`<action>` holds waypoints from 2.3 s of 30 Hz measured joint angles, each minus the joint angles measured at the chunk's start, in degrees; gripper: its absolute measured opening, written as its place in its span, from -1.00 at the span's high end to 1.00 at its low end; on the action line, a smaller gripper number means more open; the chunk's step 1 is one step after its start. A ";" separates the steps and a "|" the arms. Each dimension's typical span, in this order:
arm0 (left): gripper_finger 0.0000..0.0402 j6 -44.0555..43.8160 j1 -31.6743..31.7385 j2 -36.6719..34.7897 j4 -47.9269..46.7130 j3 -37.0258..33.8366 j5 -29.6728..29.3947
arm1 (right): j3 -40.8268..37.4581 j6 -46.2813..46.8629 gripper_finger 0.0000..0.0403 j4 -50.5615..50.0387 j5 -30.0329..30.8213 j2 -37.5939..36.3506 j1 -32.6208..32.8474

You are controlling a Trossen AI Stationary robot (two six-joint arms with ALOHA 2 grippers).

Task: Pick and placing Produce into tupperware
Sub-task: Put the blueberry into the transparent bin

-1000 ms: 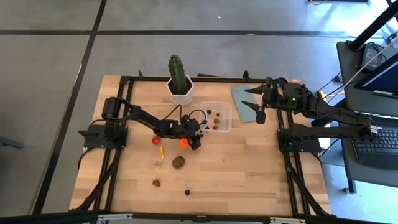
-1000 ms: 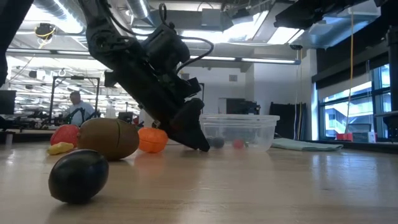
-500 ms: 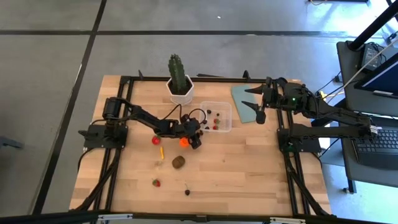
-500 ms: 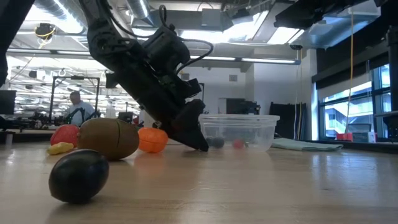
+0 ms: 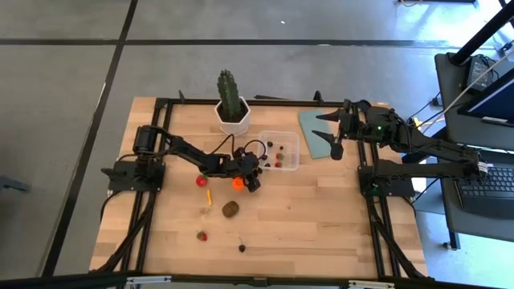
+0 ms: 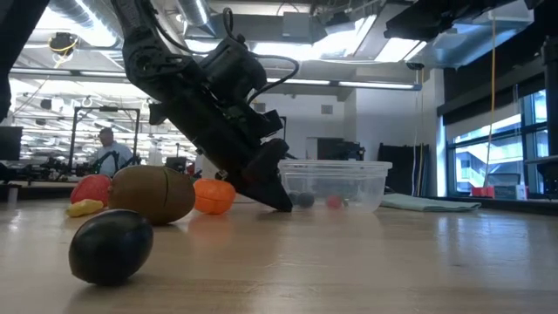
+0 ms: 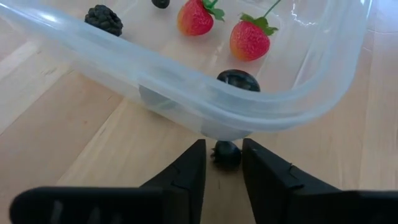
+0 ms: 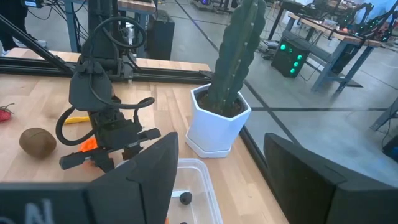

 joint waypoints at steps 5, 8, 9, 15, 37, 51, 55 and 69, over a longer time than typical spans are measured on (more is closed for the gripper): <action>0.65 0.01 0.00 0.00 0.04 0.00 0.11 | 0.00 0.00 -0.18 0.00 -0.01 0.00 -0.02; 0.73 0.03 0.00 0.00 0.04 0.00 0.09 | 0.00 -0.02 -0.18 0.00 -0.01 0.00 0.00; 0.75 0.03 0.00 0.00 0.04 0.00 0.10 | 0.00 0.00 -0.18 0.00 -0.01 0.00 0.00; 0.82 0.05 0.00 0.00 0.07 0.00 0.10 | 0.00 0.00 -0.18 -0.02 -0.03 0.00 0.00; 0.87 4.89 0.42 -5.69 -12.99 -0.15 3.52 | 0.02 -0.05 -0.18 -0.02 -0.12 0.00 -0.22; 0.86 8.12 6.46 -20.04 -10.80 -0.04 7.54 | 0.02 -0.22 -0.18 0.39 0.93 0.02 -0.33; 0.83 8.38 8.01 -18.05 -2.29 0.10 8.34 | 0.02 -0.20 -0.18 0.44 0.91 0.02 -0.33; 0.85 9.90 8.51 -7.22 -9.85 11.90 11.04 | 0.02 -0.02 -0.18 3.53 0.93 0.00 -0.33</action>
